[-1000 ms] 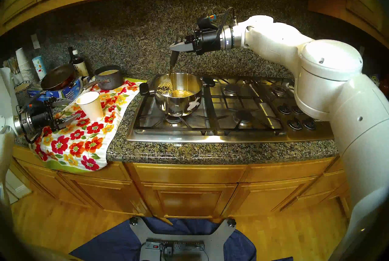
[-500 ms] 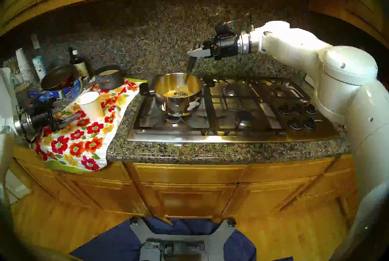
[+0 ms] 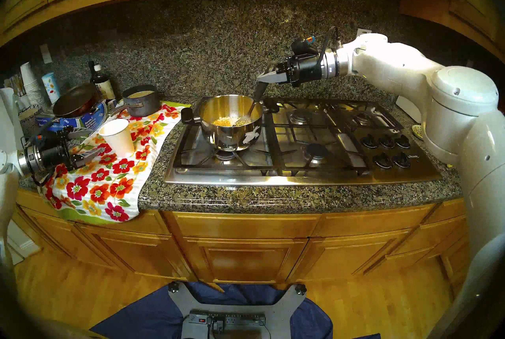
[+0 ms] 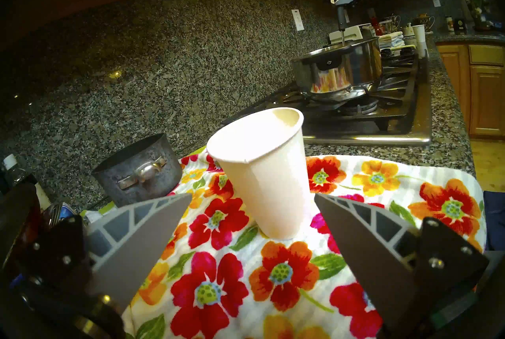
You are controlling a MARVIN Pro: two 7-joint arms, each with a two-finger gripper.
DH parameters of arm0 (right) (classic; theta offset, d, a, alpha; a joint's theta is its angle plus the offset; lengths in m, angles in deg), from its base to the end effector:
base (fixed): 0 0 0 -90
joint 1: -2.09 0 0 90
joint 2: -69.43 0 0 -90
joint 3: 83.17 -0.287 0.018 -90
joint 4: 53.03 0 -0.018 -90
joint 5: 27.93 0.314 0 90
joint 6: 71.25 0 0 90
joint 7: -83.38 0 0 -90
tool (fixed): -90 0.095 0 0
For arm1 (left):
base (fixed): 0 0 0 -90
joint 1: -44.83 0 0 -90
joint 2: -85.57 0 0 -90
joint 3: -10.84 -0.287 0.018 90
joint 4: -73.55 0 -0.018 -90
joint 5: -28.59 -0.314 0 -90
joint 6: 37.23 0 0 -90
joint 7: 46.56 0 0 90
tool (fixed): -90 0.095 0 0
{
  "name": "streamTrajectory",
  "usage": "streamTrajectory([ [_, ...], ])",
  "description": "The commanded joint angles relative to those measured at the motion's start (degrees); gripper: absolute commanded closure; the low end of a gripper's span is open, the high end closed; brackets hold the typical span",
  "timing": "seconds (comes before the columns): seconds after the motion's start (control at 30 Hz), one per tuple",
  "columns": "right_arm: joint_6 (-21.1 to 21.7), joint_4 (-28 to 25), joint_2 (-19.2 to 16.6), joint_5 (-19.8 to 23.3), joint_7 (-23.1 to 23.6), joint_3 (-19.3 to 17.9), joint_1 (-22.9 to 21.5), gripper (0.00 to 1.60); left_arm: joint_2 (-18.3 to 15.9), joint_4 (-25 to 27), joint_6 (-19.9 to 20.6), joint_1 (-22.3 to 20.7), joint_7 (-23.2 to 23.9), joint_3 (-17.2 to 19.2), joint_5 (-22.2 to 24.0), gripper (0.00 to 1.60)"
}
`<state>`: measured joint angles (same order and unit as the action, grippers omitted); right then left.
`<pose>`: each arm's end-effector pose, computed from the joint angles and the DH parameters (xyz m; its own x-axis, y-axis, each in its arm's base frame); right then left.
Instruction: Pour oats into pot and stir with a spoon
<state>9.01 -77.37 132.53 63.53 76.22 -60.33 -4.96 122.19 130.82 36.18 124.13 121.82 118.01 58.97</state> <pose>0.5914 -0.0662 -0.0095 -0.1097 0.3300 0.9376 0.9774 -0.1354 0.1620 0.3647 0.3632 -0.1815 -0.1186 -0.3695 0.9216 -0.6810 -0.6452 -0.3463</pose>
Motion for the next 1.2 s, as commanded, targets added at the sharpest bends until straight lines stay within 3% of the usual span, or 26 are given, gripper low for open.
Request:
streamTrajectory([
  [0.0,-0.54,5.37,3.71,0.10,-2.30,-0.62,-0.77,1.60,-0.88,0.83,0.12,-1.36,0.08,1.19,1.01,0.00],
  [0.27,-1.02,9.59,7.70,0.02,-4.14,-1.10,0.36,1.60,-0.88,0.82,0.09,-1.36,0.05,1.17,0.95,0.00],
  [0.73,-0.57,11.39,13.54,1.67,-5.90,-3.35,-0.03,1.60,-0.88,0.80,0.05,-1.36,0.00,1.14,0.87,0.00],
  [1.07,0.67,7.83,11.72,3.07,2.15,-5.57,-1.42,1.60,-0.87,0.82,0.10,-1.36,0.06,1.19,0.96,0.00],
  [1.17,1.07,6.06,10.07,3.02,2.15,-5.77,-1.91,1.60,-0.88,0.82,0.09,-1.36,0.05,1.18,0.94,0.00],
])
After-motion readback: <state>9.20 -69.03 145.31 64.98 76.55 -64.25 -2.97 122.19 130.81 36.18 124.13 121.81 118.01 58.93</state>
